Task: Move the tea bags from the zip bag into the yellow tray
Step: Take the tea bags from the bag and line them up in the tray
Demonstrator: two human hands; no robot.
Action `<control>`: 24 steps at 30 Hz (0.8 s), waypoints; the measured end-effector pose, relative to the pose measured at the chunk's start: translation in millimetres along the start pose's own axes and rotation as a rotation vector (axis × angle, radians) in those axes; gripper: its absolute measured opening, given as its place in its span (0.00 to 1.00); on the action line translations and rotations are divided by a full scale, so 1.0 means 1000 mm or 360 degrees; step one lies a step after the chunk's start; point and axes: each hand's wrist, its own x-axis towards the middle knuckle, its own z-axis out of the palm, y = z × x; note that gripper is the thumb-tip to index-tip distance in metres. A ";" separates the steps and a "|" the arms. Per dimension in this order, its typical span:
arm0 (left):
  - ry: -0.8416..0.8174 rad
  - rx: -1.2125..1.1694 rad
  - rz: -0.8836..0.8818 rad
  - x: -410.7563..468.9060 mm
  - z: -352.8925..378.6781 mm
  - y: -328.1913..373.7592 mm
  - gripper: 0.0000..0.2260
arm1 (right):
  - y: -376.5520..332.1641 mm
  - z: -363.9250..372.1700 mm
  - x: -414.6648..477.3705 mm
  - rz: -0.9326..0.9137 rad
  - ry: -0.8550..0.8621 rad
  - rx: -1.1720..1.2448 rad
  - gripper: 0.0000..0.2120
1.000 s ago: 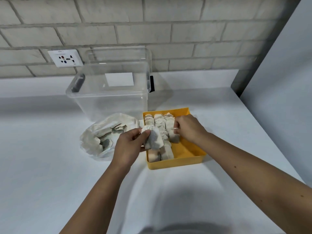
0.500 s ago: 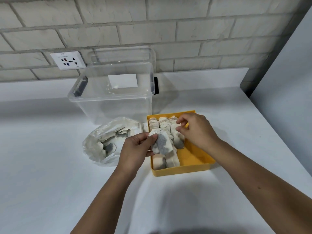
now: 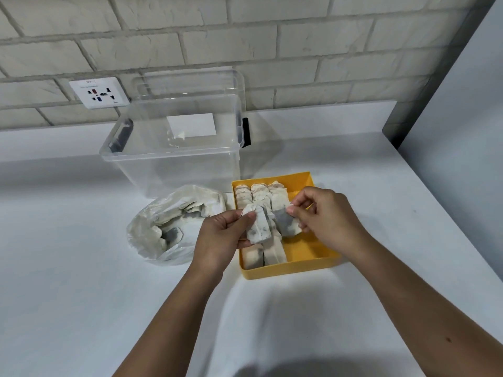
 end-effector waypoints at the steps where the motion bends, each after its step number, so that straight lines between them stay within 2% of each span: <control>1: 0.0011 0.0003 0.0000 0.001 -0.002 0.000 0.05 | 0.005 -0.002 0.001 -0.0005 -0.0010 -0.0109 0.05; 5: 0.0084 0.0074 0.0044 0.006 -0.008 -0.003 0.03 | 0.022 0.003 0.006 0.0058 -0.0173 -0.0427 0.05; 11: 0.0093 0.0132 0.0032 0.010 -0.011 -0.010 0.04 | 0.033 0.028 0.019 0.0208 -0.0310 -0.0302 0.04; 19: 0.0055 0.0133 0.0026 0.009 -0.010 -0.013 0.03 | 0.045 0.050 0.036 0.0303 -0.0135 -0.0323 0.03; 24: 0.0059 0.0139 0.0012 0.011 -0.010 -0.014 0.06 | 0.044 0.055 0.036 0.0295 -0.0136 -0.0299 0.04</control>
